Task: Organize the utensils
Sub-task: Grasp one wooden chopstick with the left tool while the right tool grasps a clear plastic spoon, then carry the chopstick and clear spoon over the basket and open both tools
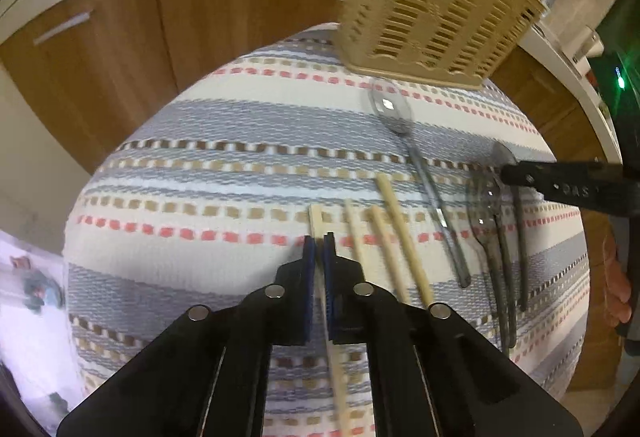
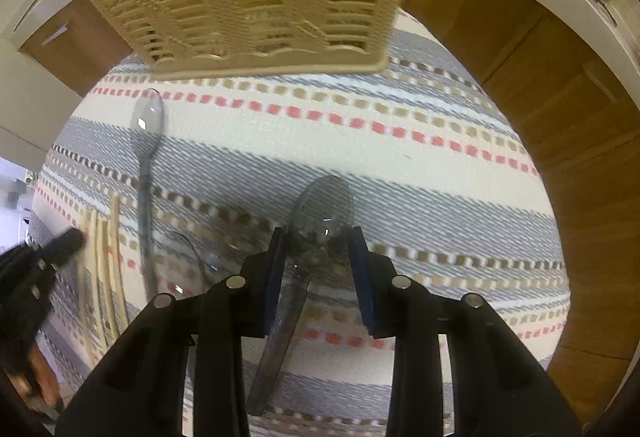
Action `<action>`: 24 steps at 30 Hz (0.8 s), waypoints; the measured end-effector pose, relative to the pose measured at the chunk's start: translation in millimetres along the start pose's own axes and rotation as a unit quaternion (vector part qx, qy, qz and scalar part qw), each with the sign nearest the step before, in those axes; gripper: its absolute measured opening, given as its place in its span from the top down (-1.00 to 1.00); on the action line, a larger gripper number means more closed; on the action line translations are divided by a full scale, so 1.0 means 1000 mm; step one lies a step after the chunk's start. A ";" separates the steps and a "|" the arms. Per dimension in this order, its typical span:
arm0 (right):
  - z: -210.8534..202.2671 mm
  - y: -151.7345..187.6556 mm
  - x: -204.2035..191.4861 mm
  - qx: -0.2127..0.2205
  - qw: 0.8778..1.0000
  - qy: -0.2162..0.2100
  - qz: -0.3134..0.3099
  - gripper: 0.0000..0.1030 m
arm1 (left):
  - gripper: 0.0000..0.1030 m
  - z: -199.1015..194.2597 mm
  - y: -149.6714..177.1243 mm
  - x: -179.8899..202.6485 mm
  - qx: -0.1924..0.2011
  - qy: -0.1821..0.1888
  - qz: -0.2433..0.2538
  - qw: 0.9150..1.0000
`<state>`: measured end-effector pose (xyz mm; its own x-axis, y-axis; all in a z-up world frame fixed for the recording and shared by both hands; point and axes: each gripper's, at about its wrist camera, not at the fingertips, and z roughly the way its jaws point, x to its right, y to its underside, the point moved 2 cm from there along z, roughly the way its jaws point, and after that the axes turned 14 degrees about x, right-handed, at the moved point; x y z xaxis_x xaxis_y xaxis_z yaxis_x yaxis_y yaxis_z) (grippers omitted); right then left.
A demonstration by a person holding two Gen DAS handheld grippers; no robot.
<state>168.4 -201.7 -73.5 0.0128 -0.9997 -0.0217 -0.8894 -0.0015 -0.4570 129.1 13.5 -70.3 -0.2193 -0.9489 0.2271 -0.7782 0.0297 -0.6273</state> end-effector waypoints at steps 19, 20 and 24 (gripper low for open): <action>-0.018 0.008 -0.008 0.033 0.999 -0.017 -0.033 0.43 | 0.93 -0.004 -0.003 0.014 0.011 -0.022 0.037 0.999; -0.025 0.010 -0.007 0.046 0.998 -0.024 -0.032 0.43 | 0.93 -0.012 -0.007 0.013 0.027 -0.012 0.028 0.999; -0.075 0.012 -0.007 0.128 0.989 -0.068 -0.038 0.44 | 0.94 -0.062 -0.030 0.014 0.116 0.023 0.008 0.993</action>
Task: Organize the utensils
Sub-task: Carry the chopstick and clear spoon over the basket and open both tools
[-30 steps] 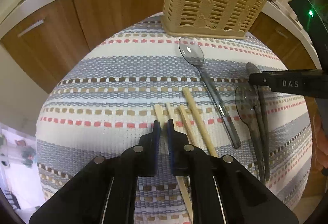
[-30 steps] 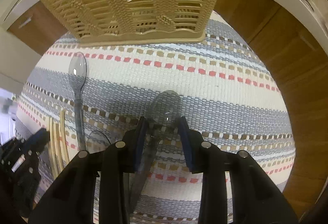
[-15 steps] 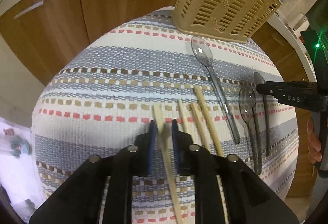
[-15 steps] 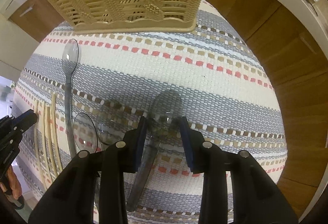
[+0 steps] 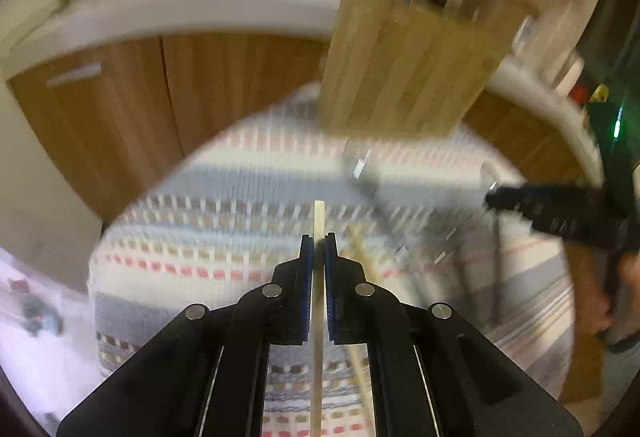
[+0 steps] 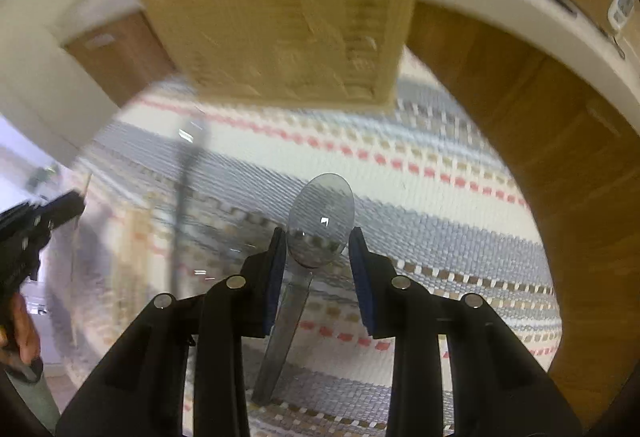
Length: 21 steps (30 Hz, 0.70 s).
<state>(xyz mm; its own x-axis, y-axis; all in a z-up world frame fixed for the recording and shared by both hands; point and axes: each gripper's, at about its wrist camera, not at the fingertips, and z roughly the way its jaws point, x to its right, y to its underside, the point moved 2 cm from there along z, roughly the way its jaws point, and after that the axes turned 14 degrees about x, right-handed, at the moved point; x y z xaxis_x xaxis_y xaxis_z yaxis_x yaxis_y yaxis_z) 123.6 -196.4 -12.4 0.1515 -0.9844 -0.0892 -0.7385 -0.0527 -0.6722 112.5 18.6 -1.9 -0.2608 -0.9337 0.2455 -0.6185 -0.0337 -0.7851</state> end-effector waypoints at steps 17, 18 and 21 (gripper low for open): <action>-0.153 -0.124 0.015 0.347 0.937 0.037 0.005 0.43 | 0.93 -0.079 -0.160 0.078 0.337 0.042 -0.004 0.941; -0.151 -0.135 0.018 0.365 0.930 0.047 0.009 0.43 | 0.93 -0.077 -0.167 0.080 0.349 0.041 -0.009 0.936; -0.141 -0.156 0.030 0.393 0.916 0.076 0.021 0.43 | 0.93 -0.063 -0.183 0.084 0.380 0.036 -0.013 0.924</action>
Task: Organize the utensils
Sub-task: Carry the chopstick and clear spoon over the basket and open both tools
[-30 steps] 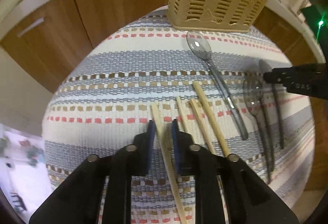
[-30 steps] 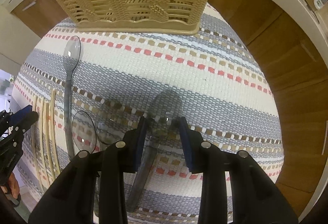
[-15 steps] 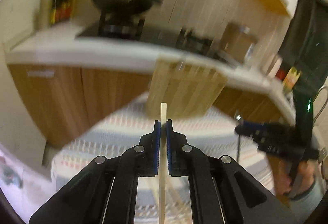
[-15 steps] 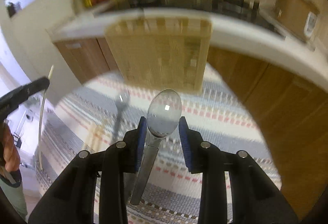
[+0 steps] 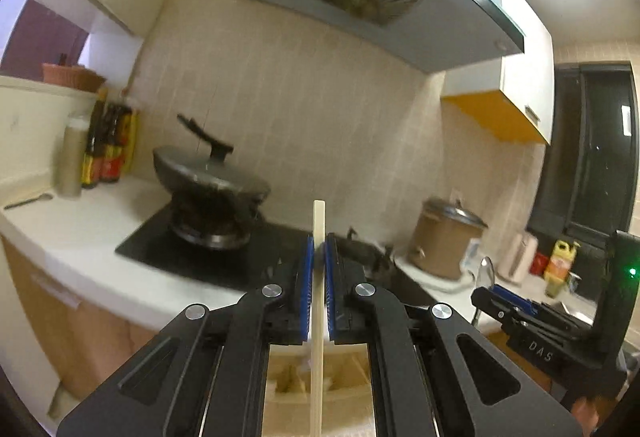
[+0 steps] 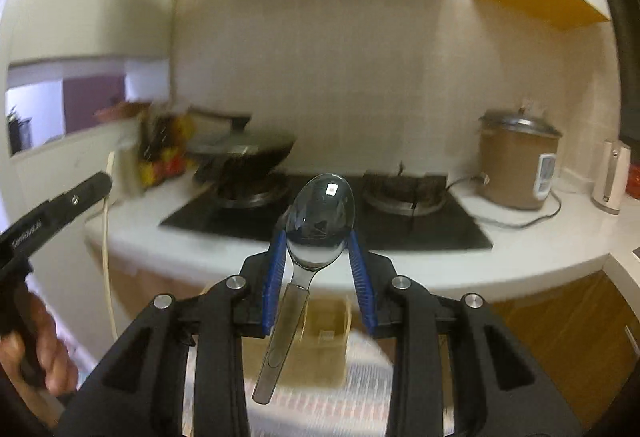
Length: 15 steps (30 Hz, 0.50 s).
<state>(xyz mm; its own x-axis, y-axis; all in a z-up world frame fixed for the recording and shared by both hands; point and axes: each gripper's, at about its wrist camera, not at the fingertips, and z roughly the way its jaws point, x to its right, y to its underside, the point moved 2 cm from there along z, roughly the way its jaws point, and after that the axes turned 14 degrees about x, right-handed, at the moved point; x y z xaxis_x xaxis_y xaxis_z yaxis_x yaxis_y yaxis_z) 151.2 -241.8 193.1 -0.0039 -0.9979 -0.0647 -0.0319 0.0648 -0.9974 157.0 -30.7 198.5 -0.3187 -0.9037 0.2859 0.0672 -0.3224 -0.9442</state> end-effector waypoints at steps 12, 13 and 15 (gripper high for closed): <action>0.066 0.051 0.011 0.033 0.995 0.080 -0.042 0.43 | 0.93 0.075 0.031 -0.024 0.045 -0.020 -0.031 0.998; 0.069 0.055 0.012 0.030 0.995 0.083 -0.048 0.43 | 0.93 0.079 0.037 -0.027 0.044 -0.028 -0.031 0.998; 0.073 0.063 0.011 0.024 0.995 0.084 -0.052 0.43 | 0.93 0.083 0.048 -0.028 0.043 -0.038 -0.021 0.998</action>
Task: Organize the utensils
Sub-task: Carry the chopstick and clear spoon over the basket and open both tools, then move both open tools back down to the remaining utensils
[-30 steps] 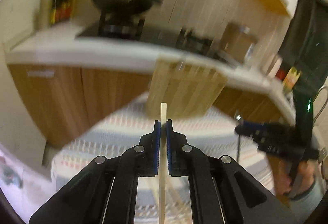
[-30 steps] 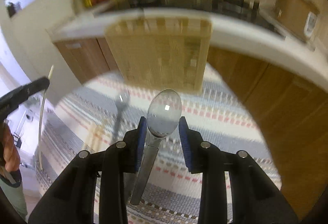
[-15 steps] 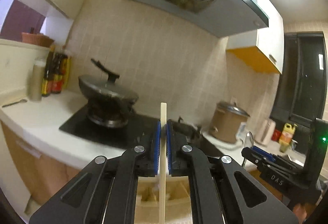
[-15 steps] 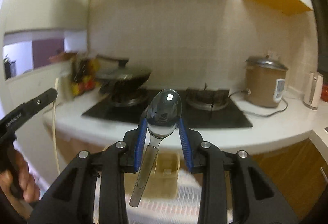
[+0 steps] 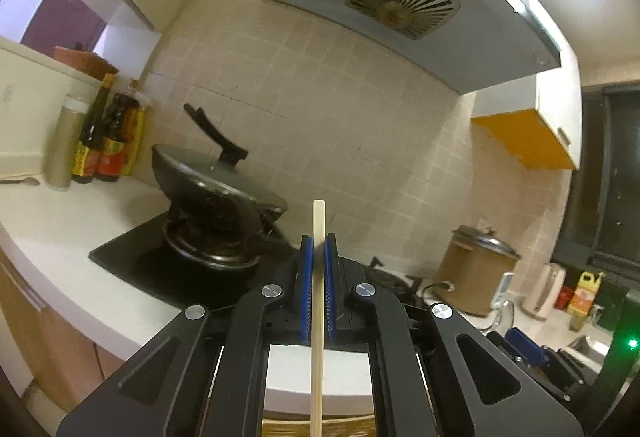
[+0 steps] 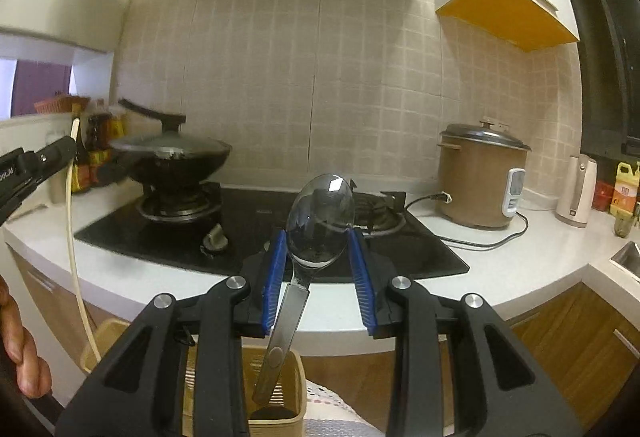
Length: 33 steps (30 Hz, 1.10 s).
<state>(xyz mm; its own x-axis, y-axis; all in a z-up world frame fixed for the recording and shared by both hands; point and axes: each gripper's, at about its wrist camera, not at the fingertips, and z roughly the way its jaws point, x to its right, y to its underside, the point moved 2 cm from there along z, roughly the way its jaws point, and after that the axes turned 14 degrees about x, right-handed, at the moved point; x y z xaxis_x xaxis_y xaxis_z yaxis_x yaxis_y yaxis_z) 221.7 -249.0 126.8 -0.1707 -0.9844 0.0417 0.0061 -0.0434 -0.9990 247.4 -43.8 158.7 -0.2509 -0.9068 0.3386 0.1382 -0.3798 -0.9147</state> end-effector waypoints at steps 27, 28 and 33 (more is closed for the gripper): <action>-0.087 -0.005 0.023 -0.150 0.979 -0.104 0.093 -0.08 | 0.45 -0.083 0.001 -0.058 -0.234 0.028 -0.055 0.970; -0.090 -0.004 0.021 -0.161 0.977 -0.109 0.093 -0.08 | 0.38 -0.086 0.000 -0.057 -0.241 0.027 -0.052 0.969; -0.111 0.009 0.006 -0.233 0.961 -0.132 0.069 -0.08 | 0.31 -0.103 0.008 -0.048 -0.297 0.029 -0.015 0.954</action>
<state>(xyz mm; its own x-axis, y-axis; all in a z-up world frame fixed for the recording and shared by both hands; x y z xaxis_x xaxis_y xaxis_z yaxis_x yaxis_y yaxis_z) 111.7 -236.7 116.3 0.0570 -0.9869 -0.1512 -0.4426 0.1107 -0.8899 161.4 15.2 112.5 -0.3019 -0.8789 0.3694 -0.4333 -0.2186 -0.8743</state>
